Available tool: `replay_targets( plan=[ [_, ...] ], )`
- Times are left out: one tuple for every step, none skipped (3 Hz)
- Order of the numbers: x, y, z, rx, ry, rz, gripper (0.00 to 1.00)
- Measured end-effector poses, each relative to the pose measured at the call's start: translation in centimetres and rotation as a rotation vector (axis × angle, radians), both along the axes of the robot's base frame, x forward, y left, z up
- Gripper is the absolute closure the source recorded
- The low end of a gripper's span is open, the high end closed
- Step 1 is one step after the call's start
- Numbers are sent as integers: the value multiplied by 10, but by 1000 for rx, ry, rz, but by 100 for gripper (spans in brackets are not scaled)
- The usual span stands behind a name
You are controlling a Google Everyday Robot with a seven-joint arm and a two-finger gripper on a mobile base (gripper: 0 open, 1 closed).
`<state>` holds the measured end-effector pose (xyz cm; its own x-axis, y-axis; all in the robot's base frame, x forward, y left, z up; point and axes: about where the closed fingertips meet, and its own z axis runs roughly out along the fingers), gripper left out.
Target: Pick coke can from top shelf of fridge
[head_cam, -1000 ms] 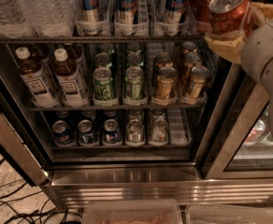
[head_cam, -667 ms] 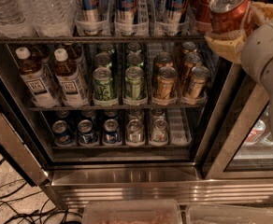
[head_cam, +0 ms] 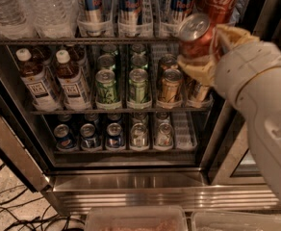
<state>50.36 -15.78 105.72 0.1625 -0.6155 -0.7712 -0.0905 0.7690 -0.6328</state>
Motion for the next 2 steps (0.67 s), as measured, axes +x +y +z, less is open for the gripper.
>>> replay_targets(
  plan=[
    [-8, 42, -33, -19, 48, 134, 100],
    [-18, 100, -57, 10, 132, 296, 100]
  ],
)
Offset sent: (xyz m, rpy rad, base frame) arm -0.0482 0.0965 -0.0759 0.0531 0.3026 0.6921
